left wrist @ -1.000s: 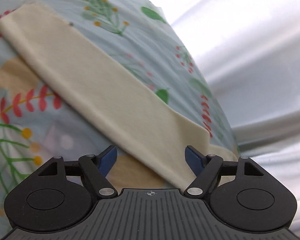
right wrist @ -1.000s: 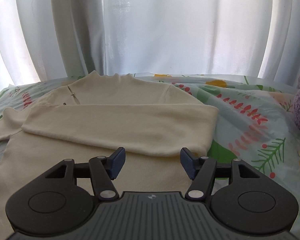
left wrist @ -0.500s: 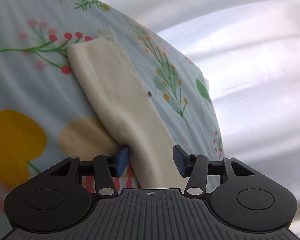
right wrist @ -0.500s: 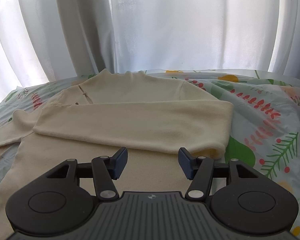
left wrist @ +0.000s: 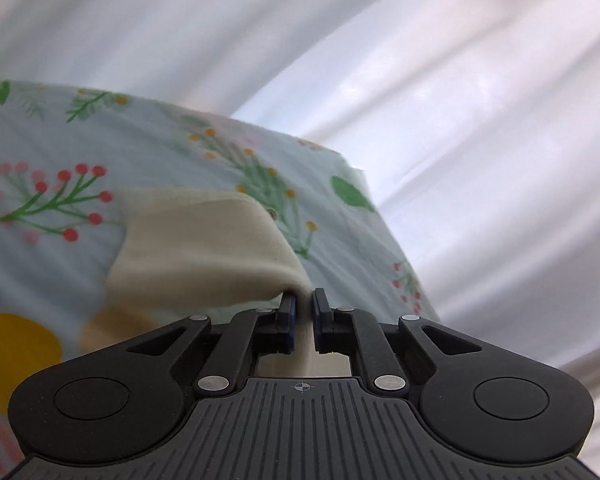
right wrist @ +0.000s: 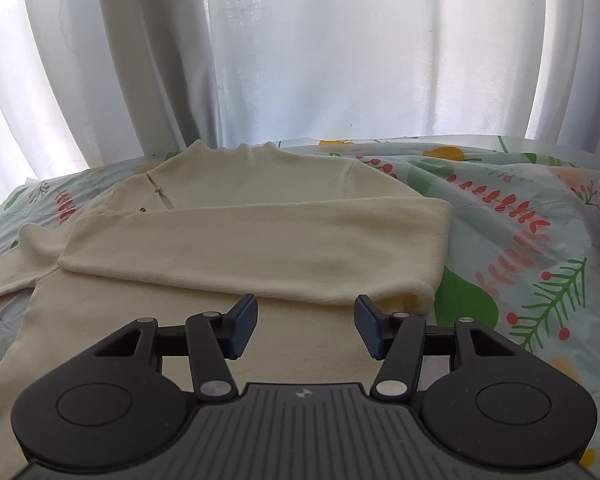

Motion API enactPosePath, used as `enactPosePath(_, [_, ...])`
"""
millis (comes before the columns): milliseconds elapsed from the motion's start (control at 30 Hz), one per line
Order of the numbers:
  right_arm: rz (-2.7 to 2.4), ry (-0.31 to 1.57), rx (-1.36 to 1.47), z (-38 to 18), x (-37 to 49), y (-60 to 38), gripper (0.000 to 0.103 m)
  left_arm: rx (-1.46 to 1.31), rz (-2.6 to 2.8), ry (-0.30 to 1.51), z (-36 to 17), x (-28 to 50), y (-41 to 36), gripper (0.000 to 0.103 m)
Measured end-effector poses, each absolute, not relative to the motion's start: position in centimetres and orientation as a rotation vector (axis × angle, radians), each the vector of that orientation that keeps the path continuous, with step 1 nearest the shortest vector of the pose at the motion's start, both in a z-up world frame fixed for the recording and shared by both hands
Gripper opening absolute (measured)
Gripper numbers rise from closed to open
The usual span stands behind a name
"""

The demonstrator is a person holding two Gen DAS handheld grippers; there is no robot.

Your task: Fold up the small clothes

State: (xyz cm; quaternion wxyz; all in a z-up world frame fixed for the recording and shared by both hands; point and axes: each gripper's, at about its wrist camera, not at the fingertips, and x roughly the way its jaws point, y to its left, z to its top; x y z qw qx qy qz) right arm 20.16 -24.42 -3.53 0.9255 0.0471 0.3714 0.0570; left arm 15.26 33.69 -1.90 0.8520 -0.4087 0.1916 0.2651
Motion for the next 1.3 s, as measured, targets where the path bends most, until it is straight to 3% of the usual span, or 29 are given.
enactPosePath(167, [0.117, 0.744, 0.118, -3.0, 20.0, -24.7, 0.054, -0.587, 0.210, 0.327, 5.4, 18.0, 24.1, 0.009])
enactPosePath(300, [0.130, 0.724, 0.137, -2.4, 19.7, -24.8, 0.053, -0.406, -0.103, 0.381, 7.3, 20.4, 14.1, 0.013])
enactPosePath(400, [0.142, 0.719, 0.151, -2.2, 19.5, -24.9, 0.053, -0.277, -0.273, 0.508, 5.2, 22.1, 7.5, 0.055])
enactPosePath(533, [0.159, 0.732, 0.174, -2.2, 20.0, -25.3, 0.053, -0.267, -0.337, 0.680, 1.3, 22.7, 4.1, 0.051])
enactPosePath(667, [0.219, 0.770, 0.228, -2.4, 21.5, -25.5, 0.053, -0.345, -0.262, 0.798, -2.2, 23.3, 6.6, 0.051])
enactPosePath(967, [0.351, 0.866, 0.392, -4.7, 29.9, -22.4, 0.047, -0.402, -0.124, 0.864, -4.6, 23.1, 9.5, 0.050])
enactPosePath(1067, [0.381, 0.906, 0.446, -6.2, 32.5, -21.3, 0.045, -0.416, -0.095, 0.872, -5.1, 23.4, 10.2, 0.046])
enactPosePath(1200, [0.363, 0.957, 0.562, -7.8, 34.9, -20.6, 0.028, -0.453, -0.065, 0.870, -5.6, 23.4, 11.3, 0.045])
enactPosePath(1233, [0.368, 0.962, 0.562, -7.8, 35.3, -20.4, 0.018, -0.459, -0.061, 0.871, -5.7, 23.4, 11.6, 0.044])
enactPosePath(1300, [0.370, 0.974, 0.528, -7.9, 35.7, -19.5, 0.006, -0.474, -0.051, 0.874, -5.7, 23.6, 12.1, 0.042])
